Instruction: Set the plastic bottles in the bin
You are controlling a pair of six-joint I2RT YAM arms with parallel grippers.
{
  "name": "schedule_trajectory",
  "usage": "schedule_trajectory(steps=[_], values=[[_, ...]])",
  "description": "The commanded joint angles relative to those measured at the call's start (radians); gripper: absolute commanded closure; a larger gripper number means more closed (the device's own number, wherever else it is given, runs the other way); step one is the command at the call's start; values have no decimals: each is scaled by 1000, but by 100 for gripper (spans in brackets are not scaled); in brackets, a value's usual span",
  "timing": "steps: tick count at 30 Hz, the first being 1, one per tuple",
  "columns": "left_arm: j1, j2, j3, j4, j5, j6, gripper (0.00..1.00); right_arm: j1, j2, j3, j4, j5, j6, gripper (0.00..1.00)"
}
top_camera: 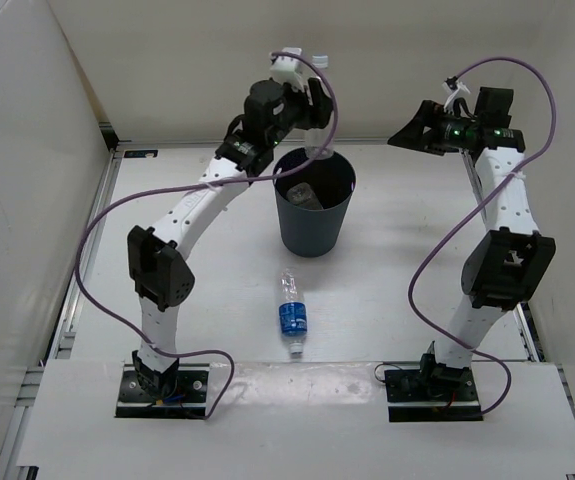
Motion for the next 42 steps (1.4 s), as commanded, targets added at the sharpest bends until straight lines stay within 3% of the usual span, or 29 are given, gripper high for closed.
schedule_trajectory(steps=[1, 9, 13, 15, 18, 23, 28, 31, 38, 42], values=[[-27, -45, -34, 51, 26, -17, 46, -17, 3, 67, -11, -25, 4, 10], [-52, -111, -230, 83, 20, -8, 31, -13, 24, 71, -17, -40, 19, 10], [-54, -123, -265, 86, 22, 17, 6, 0, 17, 66, -13, -42, 25, 10], [-67, -130, -267, 88, 14, 40, 0, 4, 12, 58, -14, -42, 25, 10], [-67, -160, -242, 77, -15, 82, 0, 13, 8, 51, -16, -40, 22, 10], [-60, -246, -219, 92, -127, 336, 0, 35, 6, 41, -19, -36, 16, 10], [-38, -382, -247, 28, -228, 443, 0, 65, 20, 57, -16, -23, 7, 10], [-37, -517, -398, -24, -242, 457, 0, 76, 24, 55, -14, -16, 1, 10], [-106, -887, -1085, -12, -239, 244, 0, 92, 34, 31, -14, -3, -12, 10], [-164, -932, -1248, -6, -218, 43, 0, 99, 34, 18, -16, -3, -12, 10]])
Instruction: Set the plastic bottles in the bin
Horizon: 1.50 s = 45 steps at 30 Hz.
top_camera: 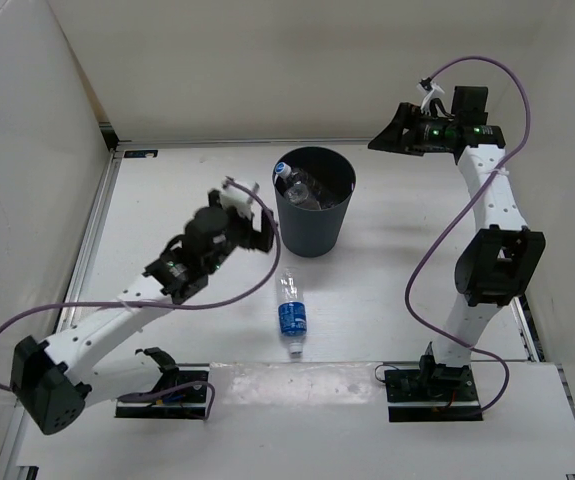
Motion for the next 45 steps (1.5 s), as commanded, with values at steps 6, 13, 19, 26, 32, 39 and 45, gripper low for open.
schedule_trajectory(steps=[6, 13, 19, 26, 32, 39, 45], values=[[-95, 177, -100, -63, 94, -284, 0, 22, 17, -37, 28, 8, -8, 10], [-121, 221, -98, -51, 191, -291, 0, 15, -16, -98, 32, 8, -13, 10], [-120, 331, 3, -205, 236, -294, 0, 14, -22, -133, 31, 10, -27, 10], [-91, 409, 25, -257, 317, -317, 0, 22, -20, -136, 39, 8, -24, 10], [-62, 468, 45, -273, 406, -333, 0, 20, -20, -144, 28, 4, -27, 10], [-22, 526, 34, -259, 509, -366, 5, 11, -19, -158, 22, 4, -28, 10], [3, 573, 46, -282, 553, -372, 25, 9, -11, -159, 28, 4, -24, 10]])
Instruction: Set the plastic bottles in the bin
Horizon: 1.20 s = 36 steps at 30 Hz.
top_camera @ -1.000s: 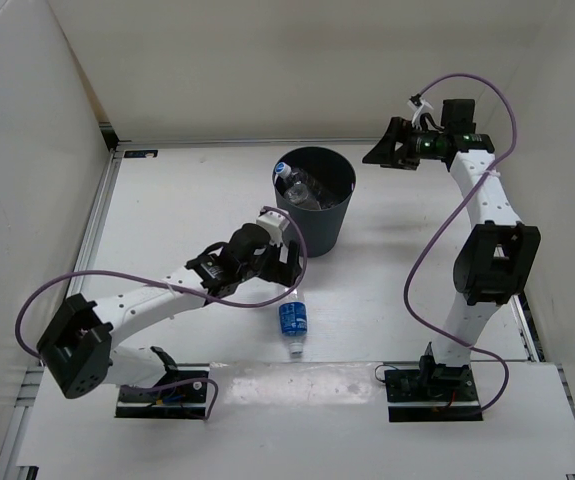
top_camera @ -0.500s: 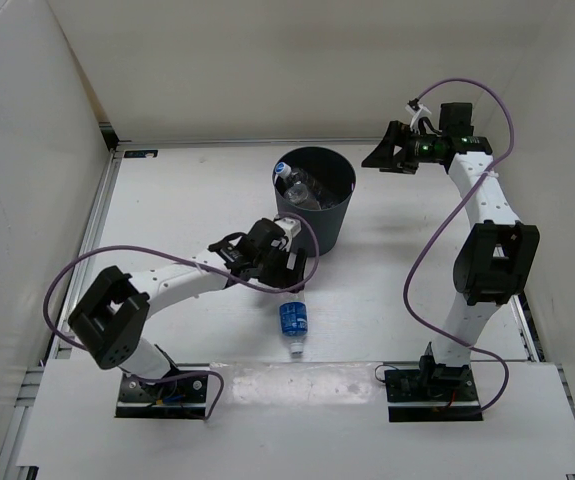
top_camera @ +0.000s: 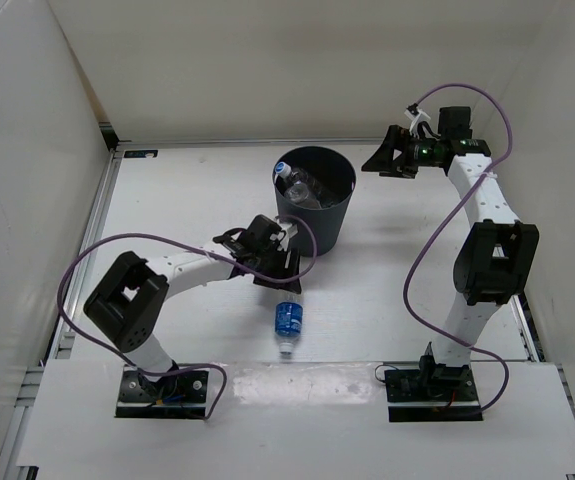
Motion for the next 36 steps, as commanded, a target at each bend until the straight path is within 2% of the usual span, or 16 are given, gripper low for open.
schedule_trajectory(steps=[1, 5, 18, 22, 24, 32, 36], values=[[18, 16, 39, -24, 38, -9, 29, -5, -20, 0, 21, -8, -7, 10], [40, 23, 42, -62, 0, -21, 39, -5, -12, 13, 30, -9, 2, 10], [81, -118, 34, -122, -193, -4, 54, -27, -3, 16, 44, -11, 29, 10], [84, -148, 51, -144, -259, 30, 62, -33, -1, 16, 50, -19, 39, 10], [86, -164, 66, -159, -268, 36, 63, -39, -1, 16, 54, -22, 44, 10], [101, -285, 143, -228, -520, 161, 67, -48, 3, 16, 65, -26, 61, 10], [116, -354, 261, -237, -610, 265, 67, -51, 6, 25, 68, -29, 67, 10]])
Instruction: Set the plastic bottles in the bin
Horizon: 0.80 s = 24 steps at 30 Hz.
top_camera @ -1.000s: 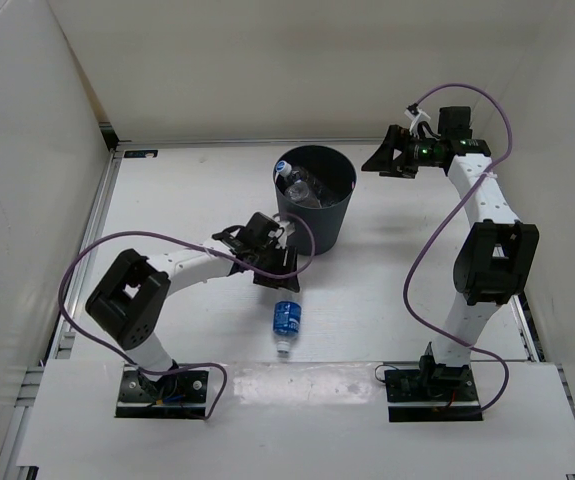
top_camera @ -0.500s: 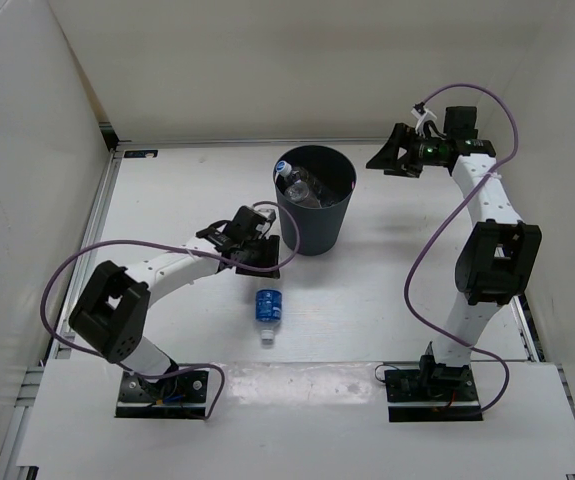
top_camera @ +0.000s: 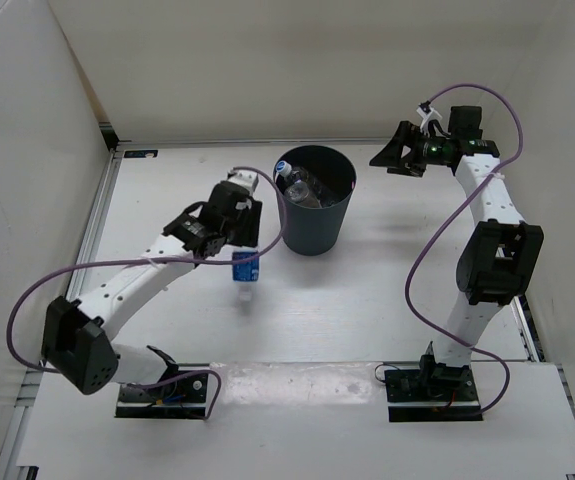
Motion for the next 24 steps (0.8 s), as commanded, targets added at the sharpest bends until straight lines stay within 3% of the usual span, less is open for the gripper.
schedule_trajectory(steps=[1, 8, 10, 21, 24], values=[[20, -91, 131, 18, -137, 128, 67, -6, 6, 23, 41, -22, 9, 10], [60, -72, 376, 162, -210, 366, 68, -4, 8, 31, 40, -22, 10, 10], [60, -25, 508, 192, -197, 415, 68, -6, 6, 30, 40, -20, 12, 10], [11, 389, 1040, 337, 68, 348, 63, -33, -23, 14, 20, -20, -7, 10], [-9, 461, 1099, 344, 119, 299, 59, -56, -27, 11, 10, -19, -10, 10]])
